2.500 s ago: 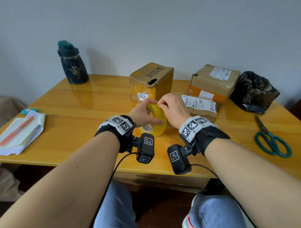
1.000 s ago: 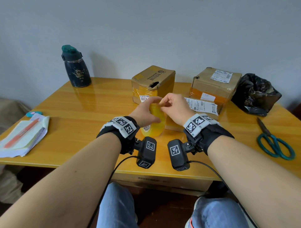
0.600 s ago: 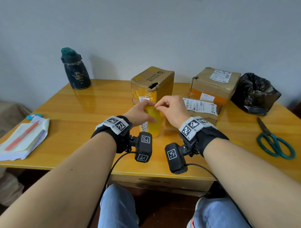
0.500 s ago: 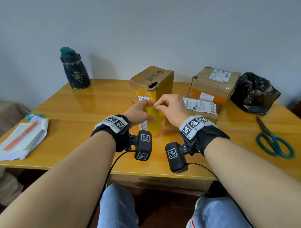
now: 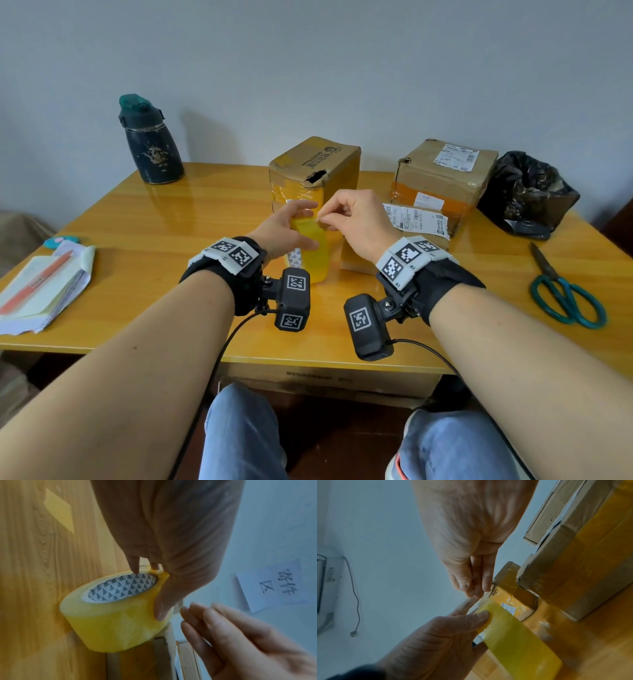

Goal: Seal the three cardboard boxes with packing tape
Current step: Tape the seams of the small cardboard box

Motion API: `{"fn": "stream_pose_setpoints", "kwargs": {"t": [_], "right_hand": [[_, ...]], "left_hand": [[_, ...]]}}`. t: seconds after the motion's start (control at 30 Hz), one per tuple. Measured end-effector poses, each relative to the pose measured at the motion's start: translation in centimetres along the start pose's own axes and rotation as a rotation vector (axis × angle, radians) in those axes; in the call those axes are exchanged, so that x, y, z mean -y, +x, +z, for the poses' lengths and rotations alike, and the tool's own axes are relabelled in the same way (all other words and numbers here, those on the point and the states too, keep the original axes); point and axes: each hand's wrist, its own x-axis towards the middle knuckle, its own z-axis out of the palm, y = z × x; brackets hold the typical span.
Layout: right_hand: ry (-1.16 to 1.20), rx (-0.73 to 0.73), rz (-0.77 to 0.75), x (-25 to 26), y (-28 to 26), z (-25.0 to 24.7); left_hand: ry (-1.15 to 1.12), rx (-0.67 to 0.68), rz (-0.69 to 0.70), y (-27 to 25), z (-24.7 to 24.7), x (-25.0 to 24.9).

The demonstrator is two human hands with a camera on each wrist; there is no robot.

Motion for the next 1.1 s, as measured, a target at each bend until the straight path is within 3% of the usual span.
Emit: {"fn": "stream_pose_setpoints", "kwargs": {"t": [0.1,0.27,0.47,0.97,1.1], "right_hand": [[0.049,-0.045,0.02,-0.2,-0.2,-0.3],[-0.011,-0.075,0.013,-0.4,-0.4,-0.1],[-0.043,-0.088,0.012,-0.2,-0.6,0.2],[-0.134,-0.122,-0.097,-0.5,-0.6,0.5],[0.003,-0.107,0.017,-0.9,-1.2,1.2]], "left_hand": [[0.128,-0.078,0.061,-0.3,0.5,-0.1],[0.323,-0.321,0.223,-0.2,1.6,0.1],[0.165,-0.478,0.308,-0.2,2.1,0.2],[0.267,-0.559,0.291,-0.7,2.1,0.2],[0.255,-0.558,0.264,-1.0,1.8,0.0]]}}
